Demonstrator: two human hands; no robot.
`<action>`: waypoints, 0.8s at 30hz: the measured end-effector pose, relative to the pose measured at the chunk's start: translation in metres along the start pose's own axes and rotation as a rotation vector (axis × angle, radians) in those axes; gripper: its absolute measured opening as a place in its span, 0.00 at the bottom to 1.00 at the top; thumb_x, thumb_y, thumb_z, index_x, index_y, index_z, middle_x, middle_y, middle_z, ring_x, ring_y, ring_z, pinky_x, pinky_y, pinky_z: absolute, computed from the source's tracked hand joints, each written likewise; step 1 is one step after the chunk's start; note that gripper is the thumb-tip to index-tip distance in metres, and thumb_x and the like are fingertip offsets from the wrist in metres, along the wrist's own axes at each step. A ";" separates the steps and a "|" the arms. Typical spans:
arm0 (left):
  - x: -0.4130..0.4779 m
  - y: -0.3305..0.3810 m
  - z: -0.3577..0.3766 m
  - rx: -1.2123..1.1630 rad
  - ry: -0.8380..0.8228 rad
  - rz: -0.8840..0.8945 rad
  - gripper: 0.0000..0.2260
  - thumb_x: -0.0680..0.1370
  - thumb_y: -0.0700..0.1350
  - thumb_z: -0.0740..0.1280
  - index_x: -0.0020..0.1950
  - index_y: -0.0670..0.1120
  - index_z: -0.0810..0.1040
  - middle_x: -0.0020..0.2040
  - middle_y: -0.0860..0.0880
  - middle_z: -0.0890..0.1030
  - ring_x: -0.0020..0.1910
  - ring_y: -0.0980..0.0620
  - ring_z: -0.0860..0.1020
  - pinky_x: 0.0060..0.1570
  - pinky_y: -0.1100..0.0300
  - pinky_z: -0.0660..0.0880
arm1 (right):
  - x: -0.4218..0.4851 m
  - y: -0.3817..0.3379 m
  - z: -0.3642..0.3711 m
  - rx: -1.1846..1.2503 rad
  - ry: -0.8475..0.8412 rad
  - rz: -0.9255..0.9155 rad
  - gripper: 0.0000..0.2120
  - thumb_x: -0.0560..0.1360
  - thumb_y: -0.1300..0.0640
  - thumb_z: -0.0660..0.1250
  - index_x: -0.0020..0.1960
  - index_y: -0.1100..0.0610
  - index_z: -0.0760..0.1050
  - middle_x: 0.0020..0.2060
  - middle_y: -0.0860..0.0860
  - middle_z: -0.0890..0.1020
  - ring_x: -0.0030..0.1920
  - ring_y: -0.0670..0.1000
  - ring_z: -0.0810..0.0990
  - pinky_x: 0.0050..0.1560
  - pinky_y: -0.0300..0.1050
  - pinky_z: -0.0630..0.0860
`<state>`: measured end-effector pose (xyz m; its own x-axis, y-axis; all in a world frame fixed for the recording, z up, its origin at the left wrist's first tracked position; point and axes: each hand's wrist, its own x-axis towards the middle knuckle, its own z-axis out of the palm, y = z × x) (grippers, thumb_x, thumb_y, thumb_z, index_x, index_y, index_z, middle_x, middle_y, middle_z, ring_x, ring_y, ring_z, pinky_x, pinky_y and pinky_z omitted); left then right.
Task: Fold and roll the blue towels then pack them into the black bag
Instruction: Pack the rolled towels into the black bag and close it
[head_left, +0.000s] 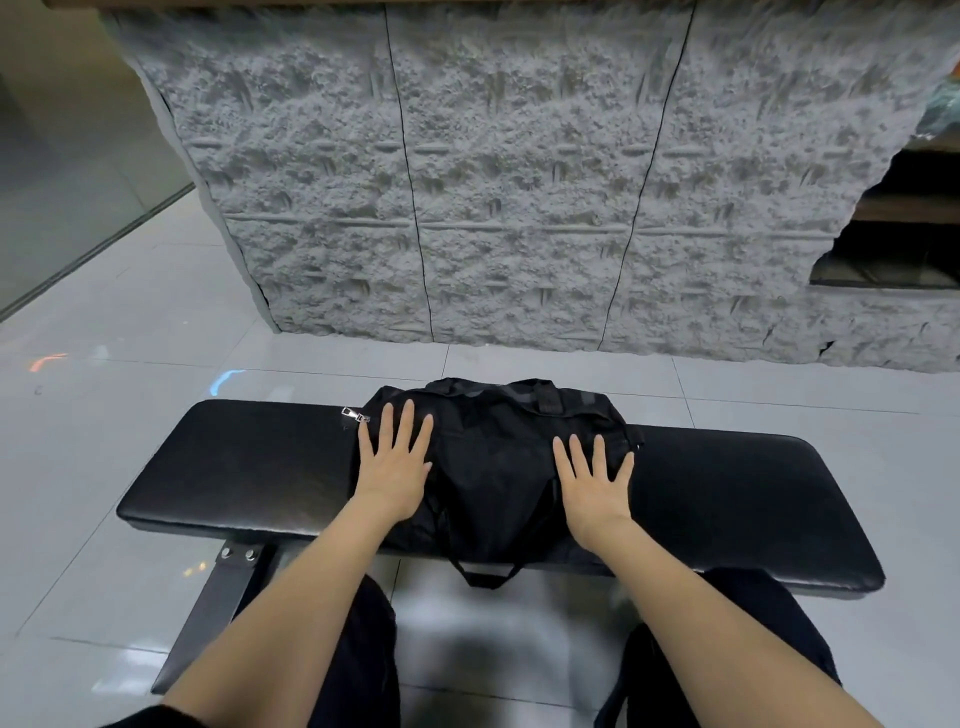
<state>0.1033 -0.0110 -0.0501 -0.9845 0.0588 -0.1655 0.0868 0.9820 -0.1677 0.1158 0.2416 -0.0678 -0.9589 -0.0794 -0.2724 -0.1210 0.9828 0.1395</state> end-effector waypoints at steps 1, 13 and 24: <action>0.000 0.002 -0.001 -0.004 -0.021 -0.006 0.27 0.83 0.53 0.47 0.76 0.48 0.36 0.76 0.43 0.33 0.74 0.38 0.34 0.70 0.37 0.39 | 0.000 0.001 -0.001 -0.011 -0.028 -0.010 0.47 0.72 0.69 0.61 0.74 0.55 0.28 0.76 0.54 0.38 0.74 0.64 0.35 0.68 0.72 0.41; 0.006 0.004 0.005 -0.024 0.017 0.019 0.27 0.83 0.55 0.46 0.76 0.52 0.36 0.75 0.41 0.31 0.73 0.36 0.32 0.69 0.34 0.39 | 0.005 0.001 -0.008 -0.074 -0.174 -0.028 0.48 0.72 0.67 0.61 0.72 0.56 0.24 0.76 0.53 0.38 0.75 0.61 0.38 0.68 0.74 0.43; 0.051 0.039 0.012 -0.131 0.237 -0.113 0.16 0.74 0.46 0.66 0.61 0.45 0.74 0.71 0.39 0.68 0.72 0.36 0.60 0.68 0.30 0.41 | 0.054 0.024 -0.012 -0.226 -0.043 -0.301 0.43 0.74 0.67 0.60 0.76 0.55 0.34 0.76 0.59 0.39 0.75 0.65 0.40 0.70 0.69 0.42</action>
<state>0.0582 0.0284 -0.0770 -0.9963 -0.0269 0.0817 -0.0305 0.9986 -0.0422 0.0580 0.2589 -0.0673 -0.8606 -0.3473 -0.3725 -0.4540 0.8546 0.2521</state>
